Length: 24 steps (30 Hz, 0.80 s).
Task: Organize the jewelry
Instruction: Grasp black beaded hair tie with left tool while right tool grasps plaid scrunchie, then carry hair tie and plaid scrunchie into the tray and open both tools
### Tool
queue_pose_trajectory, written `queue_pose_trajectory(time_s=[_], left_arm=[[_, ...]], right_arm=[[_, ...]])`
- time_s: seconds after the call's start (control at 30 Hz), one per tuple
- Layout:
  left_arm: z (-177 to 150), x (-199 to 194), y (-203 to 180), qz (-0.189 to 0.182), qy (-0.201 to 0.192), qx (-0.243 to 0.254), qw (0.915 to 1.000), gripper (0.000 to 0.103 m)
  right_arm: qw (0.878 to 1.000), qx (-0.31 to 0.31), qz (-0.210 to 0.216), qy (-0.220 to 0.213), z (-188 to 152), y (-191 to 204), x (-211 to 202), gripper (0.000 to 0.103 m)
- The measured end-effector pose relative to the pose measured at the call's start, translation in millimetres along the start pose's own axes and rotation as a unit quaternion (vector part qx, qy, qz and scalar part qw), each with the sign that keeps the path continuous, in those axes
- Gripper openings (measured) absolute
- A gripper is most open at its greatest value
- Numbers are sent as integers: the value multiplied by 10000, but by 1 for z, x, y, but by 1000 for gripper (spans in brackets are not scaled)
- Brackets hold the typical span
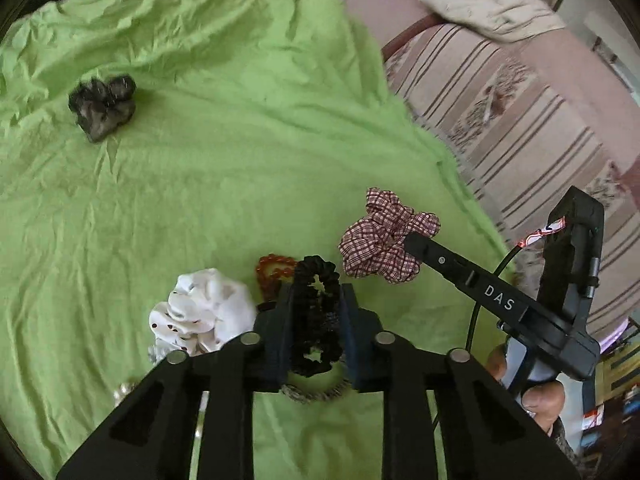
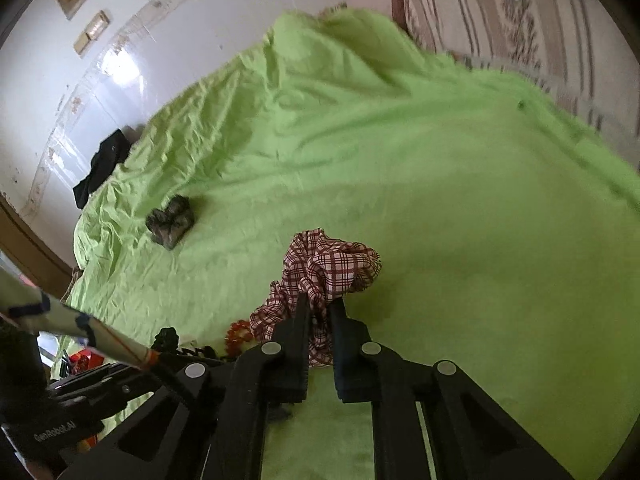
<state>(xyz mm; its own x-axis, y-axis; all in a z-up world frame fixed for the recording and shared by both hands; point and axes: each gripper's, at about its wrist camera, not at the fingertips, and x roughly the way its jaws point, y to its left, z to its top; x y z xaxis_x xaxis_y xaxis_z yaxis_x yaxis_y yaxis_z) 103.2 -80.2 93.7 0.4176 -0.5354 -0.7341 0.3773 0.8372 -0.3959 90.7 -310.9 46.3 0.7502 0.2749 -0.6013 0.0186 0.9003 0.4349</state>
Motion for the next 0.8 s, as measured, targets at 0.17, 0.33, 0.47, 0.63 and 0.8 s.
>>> queue_pose_trajectory(time_s=[0.17, 0.33, 0.47, 0.63, 0.8], left_arm=[[-8, -46, -9, -119, -252, 57, 9996, 13], [-21, -99, -11, -213, -582, 61, 9981, 13], [-35, -150, -3, -198, -910, 22, 9956, 13], [-62, -212, 27, 262, -1340, -104, 9906, 13], [-99, -265, 87, 1081, -1601, -549, 9796, 11]], right_arm=[[9992, -245, -68, -305, 1, 21, -45, 10], [9978, -501, -103, -414, -8, 48, -77, 10], [9968, -671, -42, -442, -17, 73, -96, 10], [9932, -1097, 117, -367, -38, 123, -112, 10], [9863, -1584, 414, -181, -71, 183, -110, 10]])
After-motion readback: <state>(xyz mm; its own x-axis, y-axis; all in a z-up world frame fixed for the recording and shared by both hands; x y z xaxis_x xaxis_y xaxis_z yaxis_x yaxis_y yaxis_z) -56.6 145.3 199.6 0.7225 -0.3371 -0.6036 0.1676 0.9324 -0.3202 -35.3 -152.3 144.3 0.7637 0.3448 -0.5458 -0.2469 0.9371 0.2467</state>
